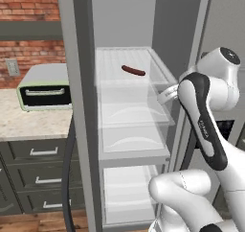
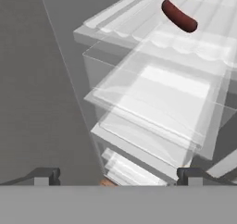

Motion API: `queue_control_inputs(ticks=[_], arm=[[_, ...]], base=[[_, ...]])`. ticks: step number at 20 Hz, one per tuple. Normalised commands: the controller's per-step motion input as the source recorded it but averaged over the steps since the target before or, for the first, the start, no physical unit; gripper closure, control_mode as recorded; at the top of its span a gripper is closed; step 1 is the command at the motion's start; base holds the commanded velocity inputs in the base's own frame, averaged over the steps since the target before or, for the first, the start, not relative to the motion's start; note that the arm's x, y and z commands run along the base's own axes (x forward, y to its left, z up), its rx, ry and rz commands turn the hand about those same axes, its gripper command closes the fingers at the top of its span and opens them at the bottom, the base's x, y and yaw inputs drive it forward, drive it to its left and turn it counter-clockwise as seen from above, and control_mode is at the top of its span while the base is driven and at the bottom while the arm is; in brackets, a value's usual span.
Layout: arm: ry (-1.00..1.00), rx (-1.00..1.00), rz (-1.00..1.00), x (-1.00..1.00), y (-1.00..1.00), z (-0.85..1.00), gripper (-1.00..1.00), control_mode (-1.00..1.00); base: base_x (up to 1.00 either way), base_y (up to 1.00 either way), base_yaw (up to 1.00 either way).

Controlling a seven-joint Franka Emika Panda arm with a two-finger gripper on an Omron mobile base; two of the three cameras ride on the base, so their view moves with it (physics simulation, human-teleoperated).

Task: Retrieve the sausage and cheese from the fridge and place them on the cutting board on the counter.

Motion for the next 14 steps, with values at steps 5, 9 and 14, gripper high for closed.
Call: queue_control_inputs(ticks=[5,9,14], arm=[[-0.01,-0.03,0.16,0.73,0.33,0.42,-1.0,-1.0],[-0.08,-0.1,0.1,0.71,0.39,0.23,-1.0,-1.0],[-0.07,-0.07,0.06,0.9,0.05,0.06,-1.0,-1.0]], base=[[0.0,0.0,0.0],[0.0,0.0,0.0],[0.0,0.0,0.0]])
